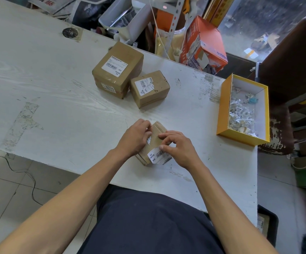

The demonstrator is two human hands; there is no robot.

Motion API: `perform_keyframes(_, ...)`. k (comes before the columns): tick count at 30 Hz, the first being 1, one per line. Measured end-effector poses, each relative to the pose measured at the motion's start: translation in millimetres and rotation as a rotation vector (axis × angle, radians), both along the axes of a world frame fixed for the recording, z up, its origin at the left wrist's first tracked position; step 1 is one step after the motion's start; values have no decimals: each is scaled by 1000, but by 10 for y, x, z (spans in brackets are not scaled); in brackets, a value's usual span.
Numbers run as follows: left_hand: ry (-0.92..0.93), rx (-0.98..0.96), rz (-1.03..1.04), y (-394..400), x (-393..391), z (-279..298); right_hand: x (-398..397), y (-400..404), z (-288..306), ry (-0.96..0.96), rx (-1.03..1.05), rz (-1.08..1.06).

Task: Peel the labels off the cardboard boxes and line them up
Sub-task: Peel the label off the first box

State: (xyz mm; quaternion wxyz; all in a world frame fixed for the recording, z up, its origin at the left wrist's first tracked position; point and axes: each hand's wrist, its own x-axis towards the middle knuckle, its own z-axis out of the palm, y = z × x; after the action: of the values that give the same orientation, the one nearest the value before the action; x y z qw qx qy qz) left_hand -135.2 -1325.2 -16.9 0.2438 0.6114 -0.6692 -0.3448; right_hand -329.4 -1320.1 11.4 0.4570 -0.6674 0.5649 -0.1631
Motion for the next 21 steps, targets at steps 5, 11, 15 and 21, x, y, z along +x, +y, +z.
perform_keyframes(5, -39, 22, 14, 1, -39, -7, -1, 3, 5, -2, 3, -5)
perform_keyframes(11, -15, 51, 26, 6, -41, 13, 6, 3, 13, -18, 9, -15)
perform_keyframes(15, 6, 67, 22, 1, -33, 42, 6, 8, 29, -13, 4, -8)
perform_keyframes(21, 31, 102, 20, -15, -22, 59, 9, 0, 41, -17, 6, -17)
